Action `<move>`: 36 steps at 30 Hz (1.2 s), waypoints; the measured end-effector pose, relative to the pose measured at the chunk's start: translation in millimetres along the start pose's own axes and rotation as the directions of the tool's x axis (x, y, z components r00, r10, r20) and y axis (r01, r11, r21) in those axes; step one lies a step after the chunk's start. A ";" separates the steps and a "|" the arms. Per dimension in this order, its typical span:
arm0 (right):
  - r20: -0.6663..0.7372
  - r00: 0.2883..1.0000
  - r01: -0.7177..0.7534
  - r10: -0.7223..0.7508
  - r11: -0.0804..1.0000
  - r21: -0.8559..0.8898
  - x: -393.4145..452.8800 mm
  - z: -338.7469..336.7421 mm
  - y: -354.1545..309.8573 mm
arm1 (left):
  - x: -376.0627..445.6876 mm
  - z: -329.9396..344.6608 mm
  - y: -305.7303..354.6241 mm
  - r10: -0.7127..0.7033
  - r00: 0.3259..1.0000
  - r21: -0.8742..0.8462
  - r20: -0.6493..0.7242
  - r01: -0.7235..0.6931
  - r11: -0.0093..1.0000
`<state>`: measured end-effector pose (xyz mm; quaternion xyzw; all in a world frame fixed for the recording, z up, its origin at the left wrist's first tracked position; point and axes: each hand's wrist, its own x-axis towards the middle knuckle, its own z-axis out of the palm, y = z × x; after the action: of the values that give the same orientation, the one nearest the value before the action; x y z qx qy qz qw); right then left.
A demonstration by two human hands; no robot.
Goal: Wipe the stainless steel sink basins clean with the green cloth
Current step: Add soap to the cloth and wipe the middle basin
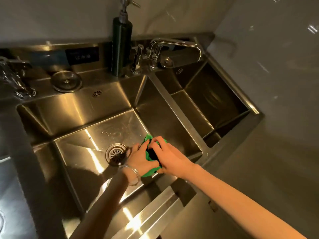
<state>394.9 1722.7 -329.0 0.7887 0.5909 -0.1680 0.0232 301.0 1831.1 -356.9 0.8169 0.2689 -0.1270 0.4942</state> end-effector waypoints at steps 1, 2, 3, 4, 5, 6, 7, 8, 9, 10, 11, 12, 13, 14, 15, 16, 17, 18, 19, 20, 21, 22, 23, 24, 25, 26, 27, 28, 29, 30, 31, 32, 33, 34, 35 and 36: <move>0.025 0.999 0.042 -0.041 0.998 -0.052 -4.4 -2.2 10.6 | 6.3 11.0 6.2 0.008 0.997 0.073 -0.073 -0.003 0.997; 0.056 0.995 0.085 -0.081 0.992 -0.092 -8.1 -5.1 21.7 | 10.9 20.7 14.7 0.032 0.989 0.107 -0.144 -0.016 0.994; 0.083 0.990 0.126 -0.116 0.984 -0.122 -10.9 -8.2 33.2 | 15.9 30.3 22.2 0.061 0.982 0.099 -0.179 -0.044 0.994; 0.106 0.983 0.161 -0.147 0.977 -0.139 -13.1 -10.7 45.3 | 20.7 38.7 30.5 0.075 0.978 0.048 -0.194 -0.067 0.997; 0.118 0.977 0.193 -0.178 0.971 -0.139 -15.8 -12.8 57.7 | 26.0 47.0 37.8 0.056 0.981 -0.045 -0.184 -0.065 0.997; 0.126 0.970 0.224 -0.209 0.967 -0.123 -18.9 -14.1 69.6 | 29.5 54.6 46.3 0.039 0.987 -0.159 -0.157 -0.064 0.985; 0.129 0.962 0.255 -0.241 0.961 -0.103 -22.3 -14.5 81.3 | 32.0 60.5 55.3 0.030 0.990 -0.247 -0.136 -0.064 0.967; 0.142 0.953 0.282 -0.269 0.955 -0.086 -26.2 -15.0 92.3 | 36.5 68.4 64.5 0.012 0.992 -0.302 -0.129 -0.051 0.952; 0.166 0.942 0.307 -0.292 0.949 -0.074 -30.9 -15.0 102.2 | 42.2 77.2 70.7 -0.003 0.992 -0.338 -0.122 -0.039 0.940; 0.191 0.931 0.330 -0.312 0.942 -0.067 -35.2 -15.2 110.9 | 47.3 85.7 76.5 -0.024 0.995 -0.365 -0.098 -0.014 0.931; 0.209 0.921 0.347 -0.327 0.936 -0.061 -39.2 -14.9 118.8 | 50.8 92.0 81.6 -0.049 0.998 -0.389 -0.042 0.029 0.921; 0.221 0.916 0.354 -0.336 0.934 -0.047 -42.8 -14.3 126.1 | 52.9 97.3 88.2 -0.066 0.997 -0.405 0.030 0.073 0.911; 0.229 0.912 0.355 -0.342 0.935 -0.019 -46.3 -14.0 133.0 | 54.4 104.9 91.1 -0.086 0.991 -0.415 0.102 0.121 0.902; 0.237 0.906 0.357 -0.351 0.934 0.018 -49.0 -14.1 139.0 | 56.0 111.2 93.1 -0.107 0.982 -0.436 0.157 0.166 0.884; 0.250 0.894 0.373 -0.372 0.927 0.049 -50.6 -14.8 144.9 | 58.6 115.8 93.5 -0.130 0.973 -0.463 0.190 0.205 0.862; 0.267 0.874 0.402 -0.406 0.913 0.073 -50.7 -16.2 150.5 | 62.9 120.9 91.6 -0.146 0.967 -0.482 0.210 0.233 0.845; 0.280 0.850 0.439 -0.447 0.894 0.095 -50.1 -18.9 155.1 | 62.5 120.4 94.3 -0.172 0.957 -0.490 0.235 0.270 0.829; 0.278 0.830 0.472 -0.484 0.874 0.113 -48.4 -22.3 158.7 | 67.9 123.4 92.9 -0.187 0.953 -0.509 0.236 0.286 0.812; 0.252 0.820 0.500 -0.514 0.858 0.119 -45.3 -26.0 162.4 | 73.9 125.5 91.4 -0.197 0.947 -0.540 0.254 0.307 0.784; 0.207 0.819 0.524 -0.535 0.845 0.108 -40.3 -29.5 166.7 | 76.6 122.2 95.6 -0.192 0.943 -0.574 0.273 0.320 0.754; 0.158 0.822 0.543 -0.547 0.836 0.076 -32.3 -32.0 171.8 | 80.9 124.8 91.6 -0.155 0.949 -0.563 0.273 0.288 0.775; 0.117 0.822 0.558 -0.557 0.830 0.028 -21.1 -33.8 176.4 | 85.3 126.8 86.3 -0.156 0.949 -0.617 0.275 0.299 0.728; 0.087 0.820 0.569 -0.565 0.822 -0.030 -6.8 -35.1 179.5 | 91.8 130.0 79.4 -0.236 0.924 -0.688 0.299 0.381 0.617; 0.072 0.814 0.580 -0.576 0.810 -0.085 10.7 -35.1 181.7 | 93.1 129.4 74.7 -0.289 0.901 -0.751 0.324 0.431 0.500; 0.075 0.803 0.596 -0.592 0.792 -0.133 29.7 -34.1 183.1 | 98.5 131.1 68.5 -0.314 0.878 -0.804 0.362 0.465 0.370; 0.096 0.787 0.616 -0.610 0.767 -0.180 49.5 -32.4 182.8 | 105.1 132.9 60.7 -0.347 0.870 -0.855 0.350 0.448 0.261; 0.134 0.764 0.643 -0.631 0.731 -0.229 69.1 -29.5 181.1 | 113.1 132.6 52.4 -0.379 0.869 -0.901 0.317 0.401 0.165; 0.179 0.736 0.674 -0.653 0.684 -0.277 87.6 -27.5 178.6 | 119.6 130.6 47.2 -0.431 0.859 -0.937 0.276 0.340 0.078; 0.219 0.707 0.703 -0.672 0.638 -0.314 103.9 -27.0 175.6 | 122.2 128.4 43.0 -0.460 0.848 -0.956 0.262 0.292 -0.007; 0.250 0.686 0.724 -0.683 0.605 -0.332 117.1 -28.2 172.3 | 124.4 125.4 44.6 -0.502 0.827 -0.967 0.252 0.232 -0.103; 0.275 0.670 0.739 -0.690 0.584 -0.336 127.5 -29.6 169.5 | 133.7 132.5 36.9 -0.538 0.808 -0.969 0.240 0.169 -0.179; 0.298 0.653 0.754 -0.696 0.564 -0.335 136.0 -30.0 168.0 | 138.6 135.1 33.8 -0.598 0.764 -0.964 0.243 0.119 -0.239; 0.320 0.634 0.771 -0.704 0.544 -0.331 143.0 -29.8 168.9 | 142.1 139.8 32.6 -0.621 0.748 -0.958 0.234 0.068 -0.279; 0.342 0.617 0.785 -0.709 0.529 -0.322 148.7 -29.4 172.3 | 148.5 145.7 30.7 -0.618 0.745 -0.948 0.253 0.064 -0.311; 0.359 0.607 0.794 -0.709 0.523 -0.310 153.3 -29.4 177.6 | 153.4 150.0 33.3 -0.618 0.735 -0.947 0.280 0.105 -0.304; 0.372 0.608 0.794 -0.701 0.529 -0.299 156.1 -29.2 184.0 | 155.8 152.4 38.3 -0.602 0.736 -0.941 0.310 0.149 -0.303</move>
<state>613.1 1818.6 -376.9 0.4078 0.8878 -0.1056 0.1852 459.8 1732.5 -475.3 0.0325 0.5920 0.0883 0.8005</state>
